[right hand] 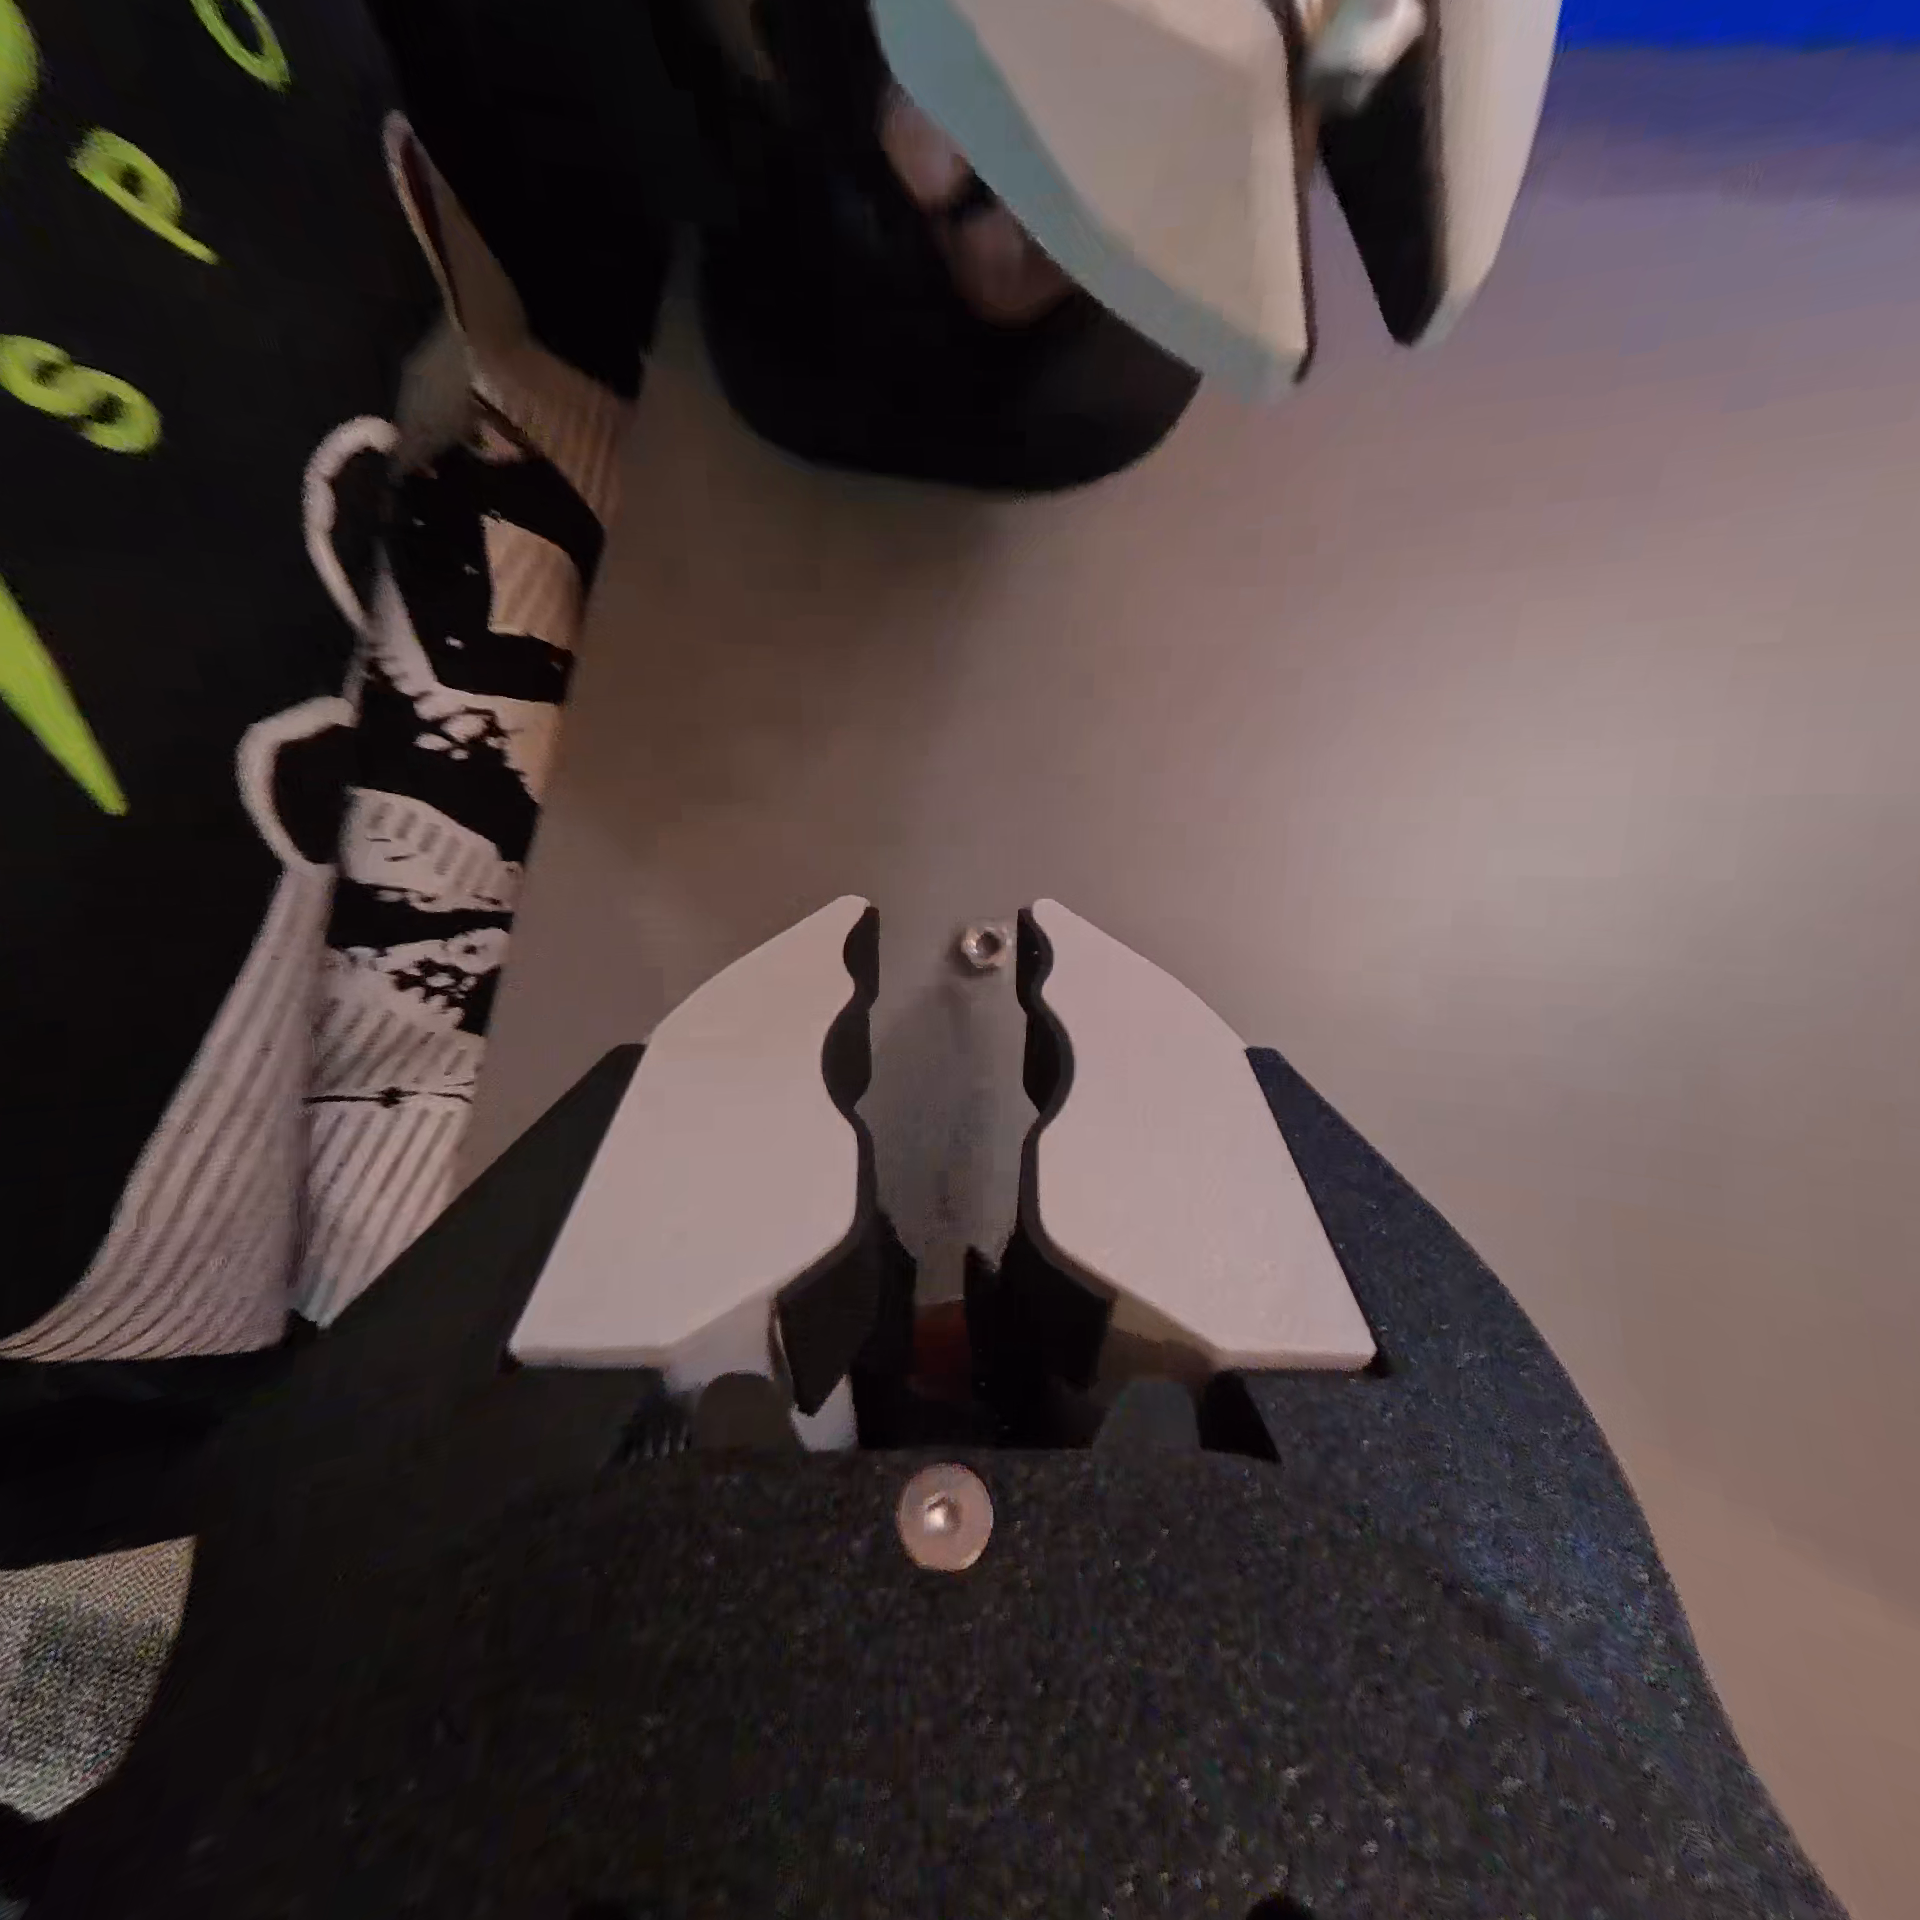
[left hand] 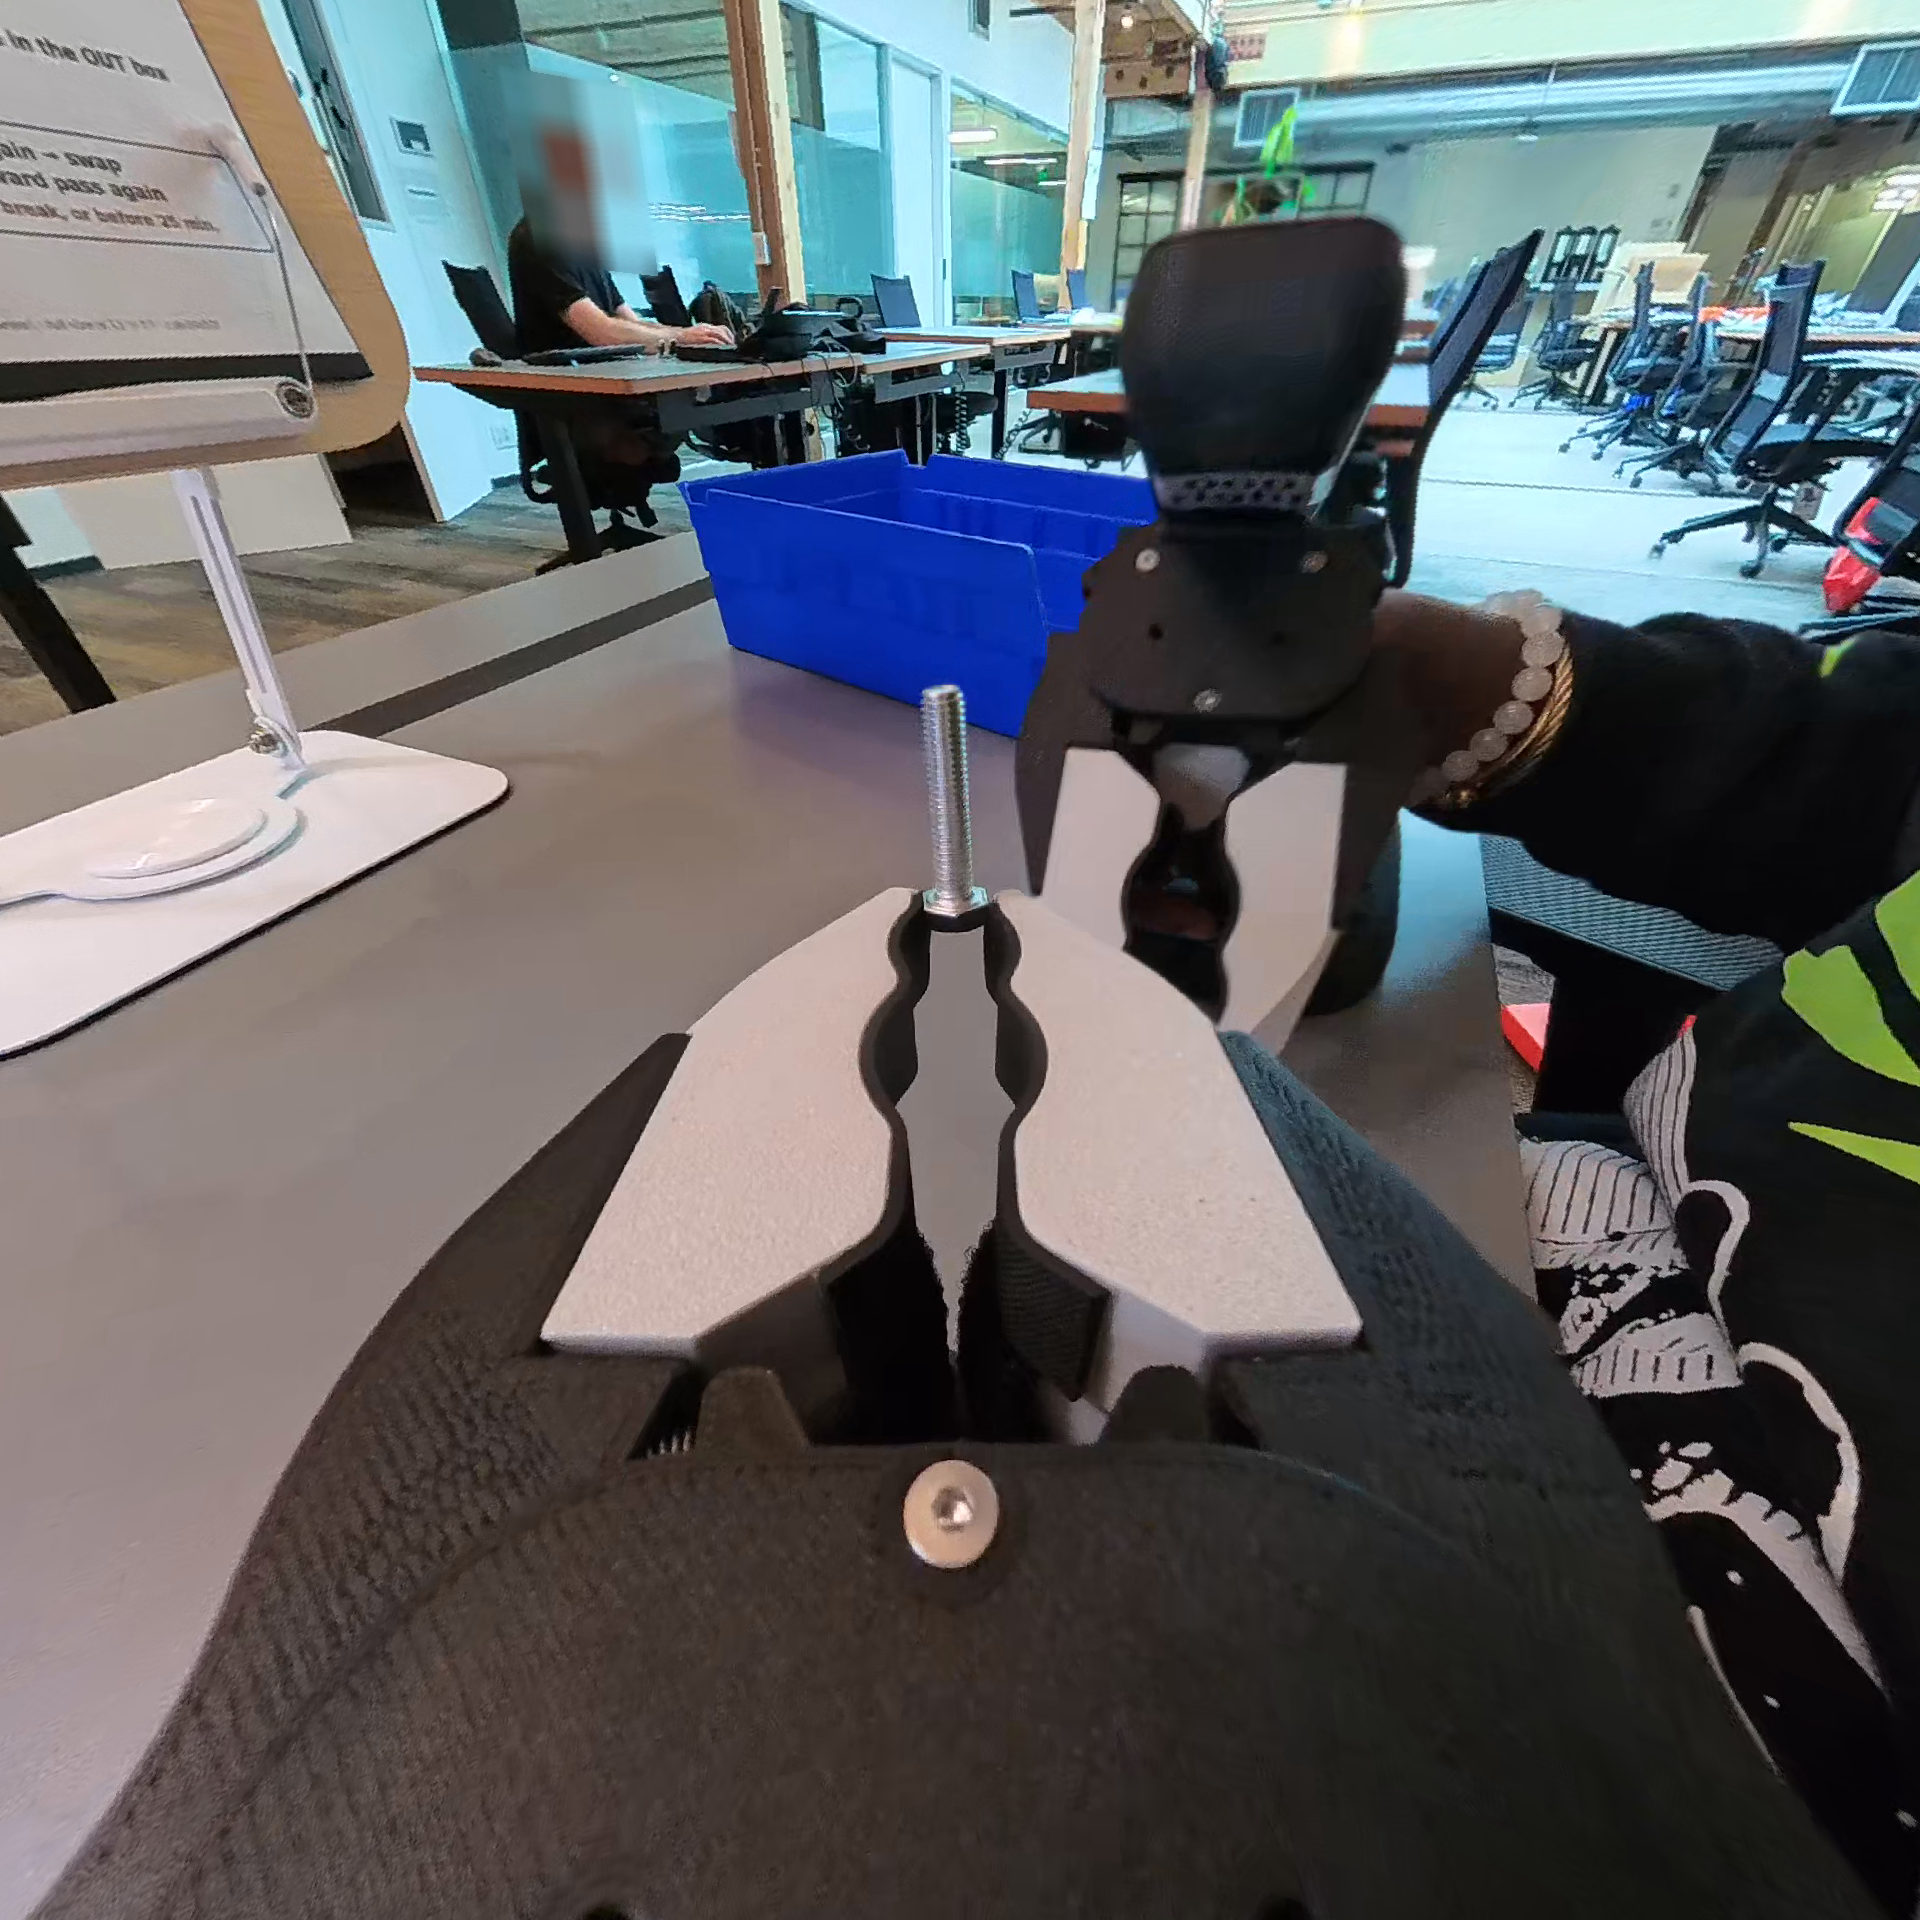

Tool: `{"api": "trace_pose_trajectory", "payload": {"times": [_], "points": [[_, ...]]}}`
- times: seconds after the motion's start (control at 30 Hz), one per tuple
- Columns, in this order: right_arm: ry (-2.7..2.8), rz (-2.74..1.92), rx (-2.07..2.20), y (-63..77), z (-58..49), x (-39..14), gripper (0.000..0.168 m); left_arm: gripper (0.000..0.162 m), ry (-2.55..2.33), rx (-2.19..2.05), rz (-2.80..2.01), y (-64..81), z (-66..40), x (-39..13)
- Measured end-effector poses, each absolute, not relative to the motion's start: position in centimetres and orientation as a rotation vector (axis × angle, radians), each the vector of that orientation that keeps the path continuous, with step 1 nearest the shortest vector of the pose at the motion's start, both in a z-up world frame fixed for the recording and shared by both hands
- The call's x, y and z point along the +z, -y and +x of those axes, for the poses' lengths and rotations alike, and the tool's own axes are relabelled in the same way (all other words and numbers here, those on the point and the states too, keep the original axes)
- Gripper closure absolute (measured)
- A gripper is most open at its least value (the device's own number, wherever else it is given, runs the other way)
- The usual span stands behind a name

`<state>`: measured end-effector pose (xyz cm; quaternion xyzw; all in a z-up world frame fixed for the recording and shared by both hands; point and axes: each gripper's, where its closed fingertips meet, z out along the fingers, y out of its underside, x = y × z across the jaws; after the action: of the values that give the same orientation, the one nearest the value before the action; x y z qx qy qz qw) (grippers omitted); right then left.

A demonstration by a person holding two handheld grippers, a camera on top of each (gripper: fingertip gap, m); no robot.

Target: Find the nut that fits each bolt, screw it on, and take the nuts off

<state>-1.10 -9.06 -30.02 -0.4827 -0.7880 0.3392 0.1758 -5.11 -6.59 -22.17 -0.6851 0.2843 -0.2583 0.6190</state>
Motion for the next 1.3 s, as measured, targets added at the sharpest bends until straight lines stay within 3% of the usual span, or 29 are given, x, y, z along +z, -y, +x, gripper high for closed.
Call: {"api": "trace_pose_trajectory", "payload": {"times": [0.3, 0.7, 1.3], "points": [[2.319, -1.339, 0.872, 8.9, -1.2, -32.0, 0.148, 0.152, -0.656, -0.605, -1.572, 6.7, -5.1, -22.2], [2.735, -0.837, 0.719, 8.7, -0.9, -32.0, 0.143, 0.152, -0.641, -0.622, -1.563, 6.7, -5.3, -22.1], [2.69, -0.915, 0.804, 8.5, -1.3, -31.1, 0.158, 0.152, -0.663, -0.641, -1.561, 6.9, -5.1, -22.2]]}}
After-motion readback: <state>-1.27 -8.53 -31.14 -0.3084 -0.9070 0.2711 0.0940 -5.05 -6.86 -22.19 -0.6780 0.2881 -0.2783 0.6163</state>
